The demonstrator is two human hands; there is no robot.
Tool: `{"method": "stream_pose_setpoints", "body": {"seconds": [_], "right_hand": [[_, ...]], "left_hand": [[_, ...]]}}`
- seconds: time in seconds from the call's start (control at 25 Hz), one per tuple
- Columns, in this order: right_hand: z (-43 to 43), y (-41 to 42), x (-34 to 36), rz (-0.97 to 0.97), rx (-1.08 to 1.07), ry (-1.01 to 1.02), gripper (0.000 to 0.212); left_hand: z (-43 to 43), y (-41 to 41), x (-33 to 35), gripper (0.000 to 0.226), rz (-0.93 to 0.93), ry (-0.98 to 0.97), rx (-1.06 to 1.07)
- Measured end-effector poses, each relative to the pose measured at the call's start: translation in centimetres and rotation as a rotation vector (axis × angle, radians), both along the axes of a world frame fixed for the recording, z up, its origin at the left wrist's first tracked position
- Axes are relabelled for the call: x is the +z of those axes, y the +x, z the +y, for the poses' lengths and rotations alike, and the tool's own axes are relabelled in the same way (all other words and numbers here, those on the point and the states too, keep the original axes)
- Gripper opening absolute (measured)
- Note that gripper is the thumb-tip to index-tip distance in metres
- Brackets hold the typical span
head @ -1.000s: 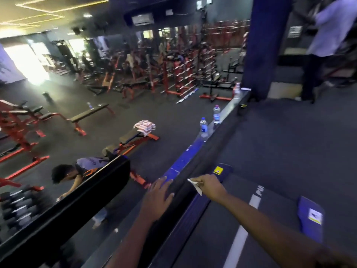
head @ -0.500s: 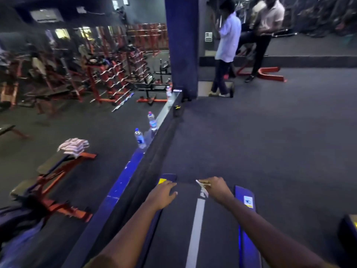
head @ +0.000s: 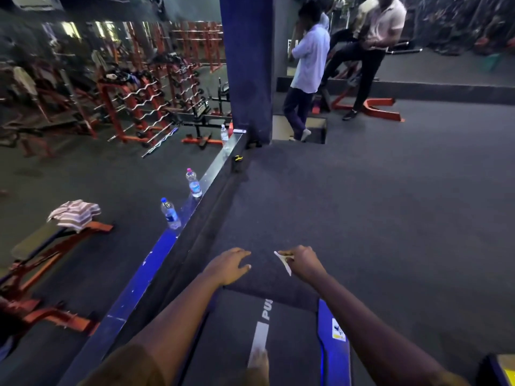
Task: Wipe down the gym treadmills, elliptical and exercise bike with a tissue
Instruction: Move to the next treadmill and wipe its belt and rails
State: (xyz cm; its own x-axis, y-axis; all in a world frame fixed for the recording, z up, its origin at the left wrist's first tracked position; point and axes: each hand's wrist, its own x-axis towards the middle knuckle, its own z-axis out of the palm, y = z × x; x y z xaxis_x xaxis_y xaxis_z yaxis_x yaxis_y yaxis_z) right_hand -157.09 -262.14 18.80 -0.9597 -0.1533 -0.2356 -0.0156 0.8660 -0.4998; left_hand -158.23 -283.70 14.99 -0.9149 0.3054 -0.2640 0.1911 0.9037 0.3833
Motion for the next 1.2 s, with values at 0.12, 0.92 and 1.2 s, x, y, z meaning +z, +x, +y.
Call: {"method": "stream_pose_setpoints", "body": {"seconds": [0.12, 0.92, 1.2], "right_hand": [[-0.5, -6.9, -1.0, -0.013, 0.039, 0.012, 0.041], [-12.6, -44.9, -13.8, -0.027, 0.648, 0.108, 0.028], [-19.2, -55.2, -25.0, 0.075, 1.072, 0.141, 0.034]], "left_hand": [[0.2, -6.7, -0.5, 0.052, 0.024, -0.014, 0.008], [-8.5, -34.7, -13.0, 0.043, -0.135, -0.034, 0.416], [-11.1, -38.2, -24.3, 0.036, -0.174, -0.04, 0.843]]}}
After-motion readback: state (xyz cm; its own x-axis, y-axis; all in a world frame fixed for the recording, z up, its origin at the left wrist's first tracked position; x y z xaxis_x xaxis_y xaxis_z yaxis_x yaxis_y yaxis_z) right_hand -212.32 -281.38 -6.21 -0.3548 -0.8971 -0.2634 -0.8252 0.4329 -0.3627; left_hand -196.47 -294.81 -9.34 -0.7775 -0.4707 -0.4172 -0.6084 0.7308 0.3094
